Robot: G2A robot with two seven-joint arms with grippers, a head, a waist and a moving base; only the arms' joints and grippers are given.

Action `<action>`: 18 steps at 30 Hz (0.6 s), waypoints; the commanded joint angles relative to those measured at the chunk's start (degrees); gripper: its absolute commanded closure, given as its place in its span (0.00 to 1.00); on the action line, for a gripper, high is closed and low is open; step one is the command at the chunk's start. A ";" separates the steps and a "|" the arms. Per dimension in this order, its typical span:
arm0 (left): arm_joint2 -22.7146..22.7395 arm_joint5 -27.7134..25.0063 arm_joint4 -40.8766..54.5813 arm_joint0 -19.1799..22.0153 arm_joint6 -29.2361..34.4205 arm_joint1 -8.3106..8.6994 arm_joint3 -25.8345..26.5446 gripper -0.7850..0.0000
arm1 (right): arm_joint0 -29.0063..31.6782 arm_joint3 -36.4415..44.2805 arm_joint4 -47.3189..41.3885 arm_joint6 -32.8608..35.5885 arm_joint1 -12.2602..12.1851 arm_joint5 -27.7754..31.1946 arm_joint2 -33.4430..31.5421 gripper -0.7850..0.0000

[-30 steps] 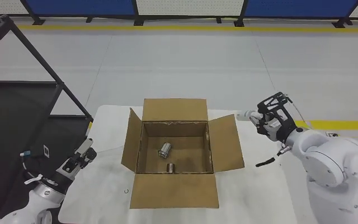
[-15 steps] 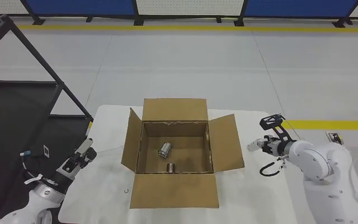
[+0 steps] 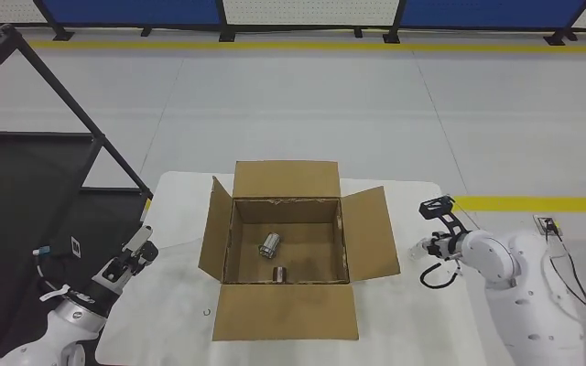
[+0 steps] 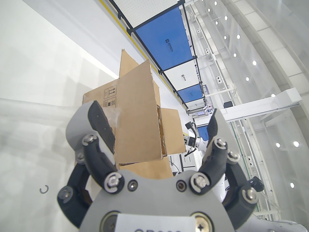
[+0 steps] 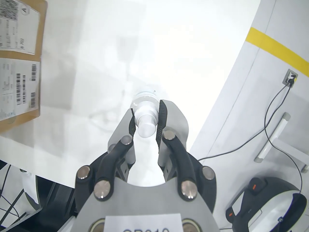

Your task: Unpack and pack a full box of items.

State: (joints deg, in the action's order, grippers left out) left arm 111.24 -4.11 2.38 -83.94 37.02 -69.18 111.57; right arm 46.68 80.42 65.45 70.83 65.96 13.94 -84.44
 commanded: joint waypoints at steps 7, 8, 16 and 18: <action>0.00 0.00 0.00 0.00 0.00 0.00 0.00 0.00 | -1.40 -3.25 1.27 -0.53 0.00 -2.29 2.11 0.65; 0.00 0.00 0.00 0.00 0.00 0.00 0.00 0.00 | -1.59 -3.61 1.27 -0.73 -0.01 -2.32 2.29 0.59; 0.00 0.00 0.00 0.00 0.00 0.00 0.00 0.00 | -2.88 -2.81 1.88 -0.09 -0.31 -2.93 2.82 0.00; 0.00 0.00 0.00 0.00 0.00 0.00 0.00 0.00 | -3.06 -1.05 2.34 0.38 -0.49 -3.09 2.51 0.00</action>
State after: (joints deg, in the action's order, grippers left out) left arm 111.24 -4.11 2.38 -83.94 37.02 -69.18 111.57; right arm 43.66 78.59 67.63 71.04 65.55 10.90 -81.79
